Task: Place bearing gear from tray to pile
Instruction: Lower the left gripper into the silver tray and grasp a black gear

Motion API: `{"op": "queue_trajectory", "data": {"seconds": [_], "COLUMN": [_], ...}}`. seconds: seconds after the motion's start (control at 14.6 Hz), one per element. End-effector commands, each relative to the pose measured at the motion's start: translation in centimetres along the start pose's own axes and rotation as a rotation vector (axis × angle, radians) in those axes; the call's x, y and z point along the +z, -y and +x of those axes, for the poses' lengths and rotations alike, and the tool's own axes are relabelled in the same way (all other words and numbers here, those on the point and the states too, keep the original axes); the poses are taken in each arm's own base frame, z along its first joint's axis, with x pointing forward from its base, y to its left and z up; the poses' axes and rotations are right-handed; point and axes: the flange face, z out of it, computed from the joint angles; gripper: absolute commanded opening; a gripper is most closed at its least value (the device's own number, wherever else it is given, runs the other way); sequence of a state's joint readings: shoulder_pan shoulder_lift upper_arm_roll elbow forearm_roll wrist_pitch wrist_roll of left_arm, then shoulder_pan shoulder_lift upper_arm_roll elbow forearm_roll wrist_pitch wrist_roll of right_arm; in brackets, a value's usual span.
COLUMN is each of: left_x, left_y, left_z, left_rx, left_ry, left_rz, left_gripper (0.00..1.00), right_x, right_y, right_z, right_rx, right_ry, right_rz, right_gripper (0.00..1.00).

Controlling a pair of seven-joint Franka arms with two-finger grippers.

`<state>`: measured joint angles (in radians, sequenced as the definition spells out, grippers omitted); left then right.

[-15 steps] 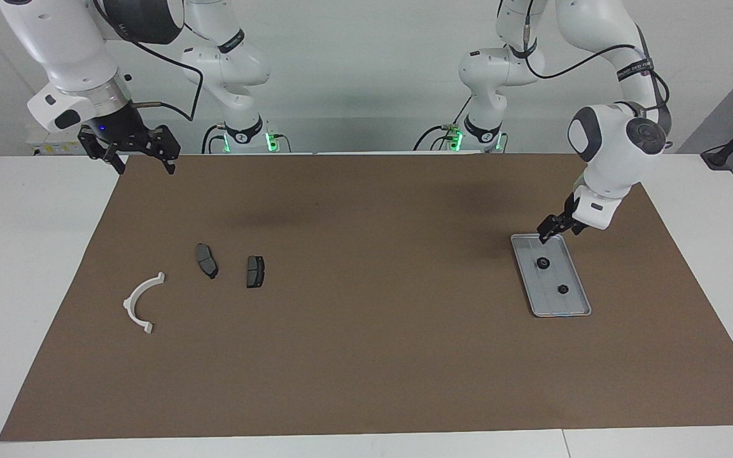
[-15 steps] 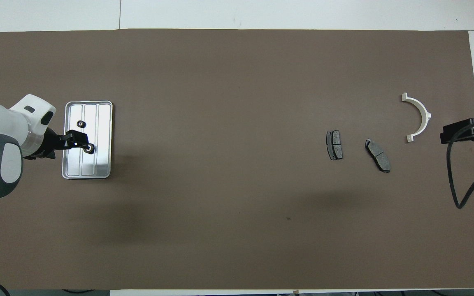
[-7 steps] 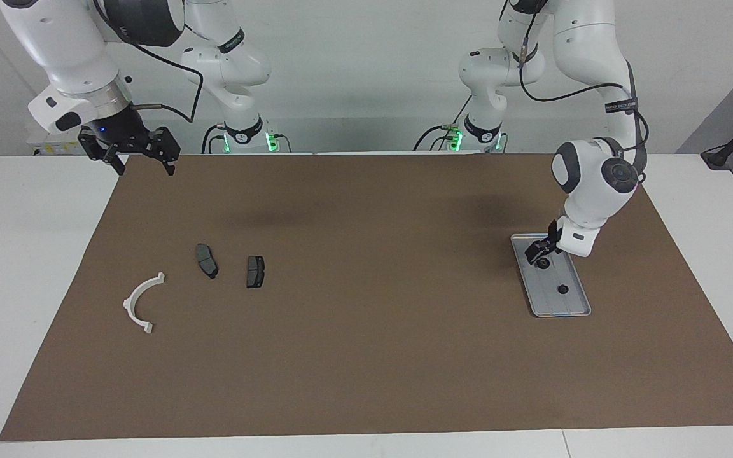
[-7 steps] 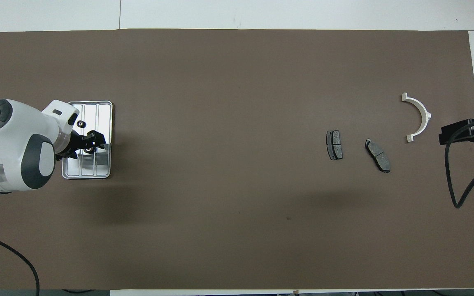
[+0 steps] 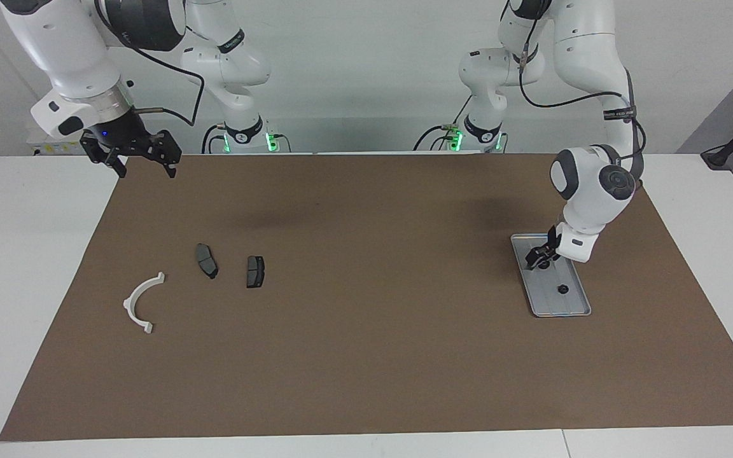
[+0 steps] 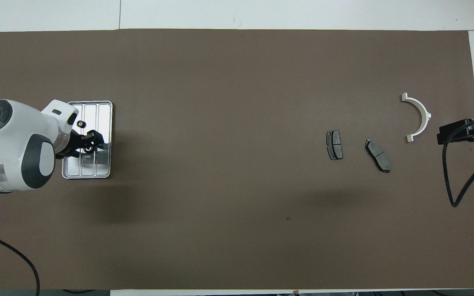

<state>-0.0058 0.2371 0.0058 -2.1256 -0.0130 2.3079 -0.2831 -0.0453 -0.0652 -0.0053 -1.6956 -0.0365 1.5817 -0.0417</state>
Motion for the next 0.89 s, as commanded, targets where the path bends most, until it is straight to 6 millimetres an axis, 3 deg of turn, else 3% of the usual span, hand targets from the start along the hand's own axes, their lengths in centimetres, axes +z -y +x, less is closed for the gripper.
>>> {"op": "queue_trajectory", "data": {"seconds": [0.0,0.21,0.27,0.48,0.69,0.82], "left_x": [0.1,0.2,0.1,-1.4,-5.5,-8.0], "left_y": [0.2,0.3,0.2,-0.3,-1.6,-6.4], "left_z": [0.0,-0.2,-0.2,0.3,1.6,0.8], "left_rx": [0.007,0.007,0.007,0.002,-0.047,-0.106], "left_ry": [-0.018,-0.005,0.0,0.029,0.06,0.055], "left_rz": [0.007,0.011,0.012,0.022,0.024,0.026], "left_gripper": [0.62,0.07,0.0,0.0,0.0,0.0], "right_x": [0.6,0.7,0.7,0.5,0.4,0.4], "right_y": [-0.1,-0.7,-0.7,-0.5,-0.8,-0.6], "right_z": [-0.1,-0.1,-0.1,0.1,0.1,0.1], "right_rx": [-0.009,-0.03,-0.03,-0.033,-0.033,-0.031], "right_ry": [-0.004,-0.003,-0.004,-0.008,-0.01,-0.012], "right_rz": [-0.018,-0.014,-0.014,-0.015,-0.015,-0.015], "right_gripper": [1.0,1.0,1.0,1.0,1.0,1.0]}}
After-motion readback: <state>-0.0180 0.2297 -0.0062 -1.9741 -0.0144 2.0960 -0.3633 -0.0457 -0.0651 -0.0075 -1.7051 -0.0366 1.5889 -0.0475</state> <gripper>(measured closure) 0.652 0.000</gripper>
